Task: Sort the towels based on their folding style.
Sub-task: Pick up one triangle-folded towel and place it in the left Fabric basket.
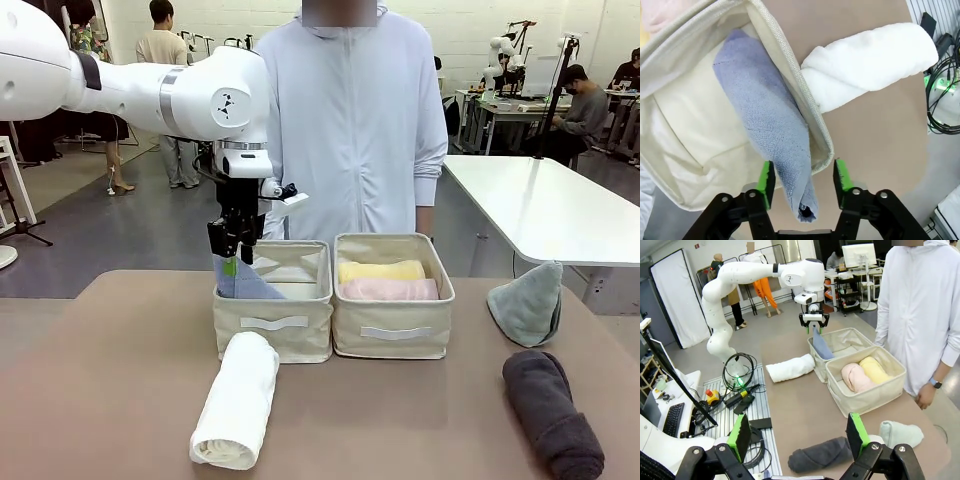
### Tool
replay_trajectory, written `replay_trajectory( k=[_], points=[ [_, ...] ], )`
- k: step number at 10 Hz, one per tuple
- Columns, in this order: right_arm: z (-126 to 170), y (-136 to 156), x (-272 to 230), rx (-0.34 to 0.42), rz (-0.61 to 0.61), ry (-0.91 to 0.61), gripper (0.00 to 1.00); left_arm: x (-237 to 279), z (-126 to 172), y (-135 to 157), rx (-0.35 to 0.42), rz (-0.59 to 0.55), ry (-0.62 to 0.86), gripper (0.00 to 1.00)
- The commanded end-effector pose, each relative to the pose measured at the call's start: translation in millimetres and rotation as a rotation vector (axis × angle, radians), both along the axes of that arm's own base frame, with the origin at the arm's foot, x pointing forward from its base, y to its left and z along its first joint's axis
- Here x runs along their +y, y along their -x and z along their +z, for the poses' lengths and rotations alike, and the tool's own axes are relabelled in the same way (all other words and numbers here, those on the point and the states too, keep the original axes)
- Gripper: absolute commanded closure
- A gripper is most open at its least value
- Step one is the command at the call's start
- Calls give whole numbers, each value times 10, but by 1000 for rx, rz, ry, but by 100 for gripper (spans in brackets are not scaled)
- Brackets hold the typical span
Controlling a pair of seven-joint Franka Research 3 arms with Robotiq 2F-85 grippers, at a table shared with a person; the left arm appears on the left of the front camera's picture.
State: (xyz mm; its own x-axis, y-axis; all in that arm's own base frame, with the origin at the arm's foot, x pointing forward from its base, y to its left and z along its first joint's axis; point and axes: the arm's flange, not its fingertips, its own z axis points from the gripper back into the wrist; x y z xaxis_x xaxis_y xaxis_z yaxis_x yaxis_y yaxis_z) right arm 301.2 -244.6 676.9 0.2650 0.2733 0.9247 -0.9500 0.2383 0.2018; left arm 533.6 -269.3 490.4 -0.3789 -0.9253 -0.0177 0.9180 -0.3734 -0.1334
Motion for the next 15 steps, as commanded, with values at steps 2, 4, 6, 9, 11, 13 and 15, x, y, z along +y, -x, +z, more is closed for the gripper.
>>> replay_trajectory(
  k=[2, 4, 6, 9, 11, 13, 15],
  points=[
    [-9, 11, -22, -10, 11, 2, 0, 32, 45, -17, -18, -17, 6, 0],
    [-9, 11, -22, -10, 11, 2, 0, 36, 48, -9, -16, -17, 7, 0],
    [-9, 11, -22, -10, 11, 2, 0, 39, 65, -5, -16, -12, 14, 0],
    [-9, 11, -22, -10, 11, 2, 0, 137, 554, 116, -62, -94, 32, 0],
    [-9, 11, -22, -10, 11, 2, 0, 907, 1498, 354, -94, -61, -12, 0],
    [-9, 11, -22, -10, 11, 2, 0, 1655, 1969, 651, -177, -6, 95, 0],
    [-9, 11, -22, -10, 11, 2, 0, 2226, 2037, 782, -251, 97, 156, 0]
  ],
)
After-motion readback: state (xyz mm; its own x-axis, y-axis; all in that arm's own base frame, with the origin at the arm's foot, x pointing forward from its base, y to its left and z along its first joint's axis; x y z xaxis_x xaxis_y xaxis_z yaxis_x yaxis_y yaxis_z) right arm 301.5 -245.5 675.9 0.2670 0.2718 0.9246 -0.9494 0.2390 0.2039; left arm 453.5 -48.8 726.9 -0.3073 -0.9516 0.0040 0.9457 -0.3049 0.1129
